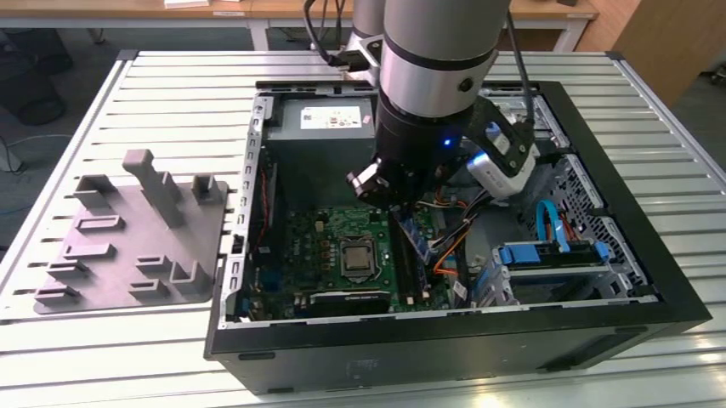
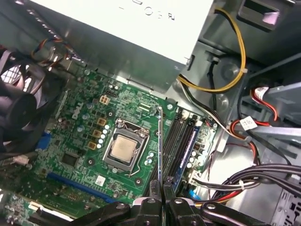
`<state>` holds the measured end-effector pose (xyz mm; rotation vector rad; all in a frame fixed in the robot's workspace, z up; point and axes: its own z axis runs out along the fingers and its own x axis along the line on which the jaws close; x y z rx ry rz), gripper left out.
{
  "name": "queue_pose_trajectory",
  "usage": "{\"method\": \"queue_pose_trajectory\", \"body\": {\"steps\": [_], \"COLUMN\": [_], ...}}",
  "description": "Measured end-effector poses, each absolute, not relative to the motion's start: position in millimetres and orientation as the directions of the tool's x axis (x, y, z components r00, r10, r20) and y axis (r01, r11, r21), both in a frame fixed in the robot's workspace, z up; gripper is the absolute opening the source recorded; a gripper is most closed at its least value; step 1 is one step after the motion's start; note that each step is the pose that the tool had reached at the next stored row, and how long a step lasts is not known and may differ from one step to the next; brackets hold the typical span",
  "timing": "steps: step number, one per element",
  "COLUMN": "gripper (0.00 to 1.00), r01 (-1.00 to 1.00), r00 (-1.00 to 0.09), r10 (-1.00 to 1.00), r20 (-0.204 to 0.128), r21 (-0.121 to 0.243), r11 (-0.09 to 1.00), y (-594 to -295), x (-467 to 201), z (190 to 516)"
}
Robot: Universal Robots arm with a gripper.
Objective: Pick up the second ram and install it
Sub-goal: 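Insert the second ram into the second slot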
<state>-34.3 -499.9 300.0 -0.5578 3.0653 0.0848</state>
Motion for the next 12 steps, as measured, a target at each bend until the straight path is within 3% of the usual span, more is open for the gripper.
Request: {"method": "queue_pose_trajectory", "body": {"steps": [12], "gripper": [0.14], "r01": [-0.244], "r00": [-0.970], "r10": [-0.242], "r20": [-0.034], "r21": [0.049], "r11": [0.969], "y": [-499.9], "x": [-34.3], "z": [299.5]}}
